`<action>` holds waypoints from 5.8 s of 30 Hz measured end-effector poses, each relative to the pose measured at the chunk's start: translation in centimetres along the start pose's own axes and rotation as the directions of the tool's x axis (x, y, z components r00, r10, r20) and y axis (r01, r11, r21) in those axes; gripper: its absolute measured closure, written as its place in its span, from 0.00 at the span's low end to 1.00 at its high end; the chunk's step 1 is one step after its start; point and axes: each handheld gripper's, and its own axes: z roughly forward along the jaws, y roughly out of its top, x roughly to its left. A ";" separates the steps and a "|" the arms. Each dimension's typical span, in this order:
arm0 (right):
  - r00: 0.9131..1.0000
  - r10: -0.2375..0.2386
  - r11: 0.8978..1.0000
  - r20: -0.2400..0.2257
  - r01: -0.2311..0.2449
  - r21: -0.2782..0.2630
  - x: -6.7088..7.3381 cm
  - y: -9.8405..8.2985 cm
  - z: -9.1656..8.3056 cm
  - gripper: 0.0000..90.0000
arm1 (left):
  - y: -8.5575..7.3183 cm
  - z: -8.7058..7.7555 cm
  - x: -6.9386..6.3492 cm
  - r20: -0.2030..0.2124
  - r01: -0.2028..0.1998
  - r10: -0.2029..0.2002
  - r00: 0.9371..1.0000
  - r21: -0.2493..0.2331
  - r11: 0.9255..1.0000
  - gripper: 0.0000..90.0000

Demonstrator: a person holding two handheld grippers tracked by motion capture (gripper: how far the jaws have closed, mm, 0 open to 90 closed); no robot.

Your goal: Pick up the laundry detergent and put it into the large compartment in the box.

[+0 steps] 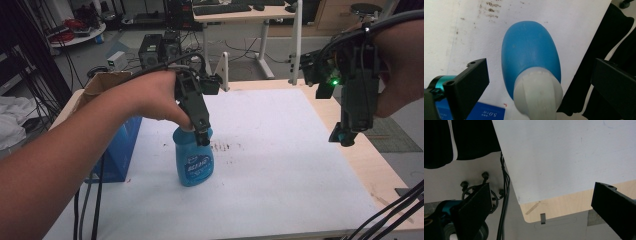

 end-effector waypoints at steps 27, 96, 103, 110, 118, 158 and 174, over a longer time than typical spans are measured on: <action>1.000 0.002 1.000 -0.003 -0.002 -0.002 -0.2 0.4 0.2 0.03 | 0.0 3.1 0.1 -0.051 0.001 0.001 0.999 0.022 1.000 0.02; 1.000 0.009 1.000 -0.011 -0.009 0.001 -0.4 0.3 0.7 0.03 | 0.5 3.4 -0.1 -0.095 0.004 0.002 0.995 0.067 0.998 0.41; 1.000 0.007 1.000 -0.015 -0.007 0.001 -0.4 0.2 0.8 0.03 | 0.5 3.4 -0.2 -0.108 0.010 -0.003 0.994 0.063 0.998 0.42; 1.000 0.005 1.000 -0.018 -0.005 0.001 -0.4 0.2 1.0 0.03 | 0.4 2.8 -0.4 -0.073 -0.004 0.008 0.997 0.060 0.998 0.42; 1.000 0.007 1.000 -0.017 -0.007 -0.004 -0.3 0.2 1.1 0.03 | -0.2 0.0 -0.4 -0.054 -0.009 0.012 0.998 0.068 0.998 0.42; 0.999 -0.035 0.999 -0.013 0.035 -0.009 -0.8 1.2 1.1 0.03 | -13.4 -18.8 8.3 -0.070 0.623 -0.629 0.774 -0.086 0.777 0.42; 0.999 -0.031 1.000 -0.022 0.031 -0.004 -1.0 1.6 1.4 0.03 | -16.7 -17.8 10.6 -0.113 0.767 -0.771 0.626 -0.091 0.636 0.42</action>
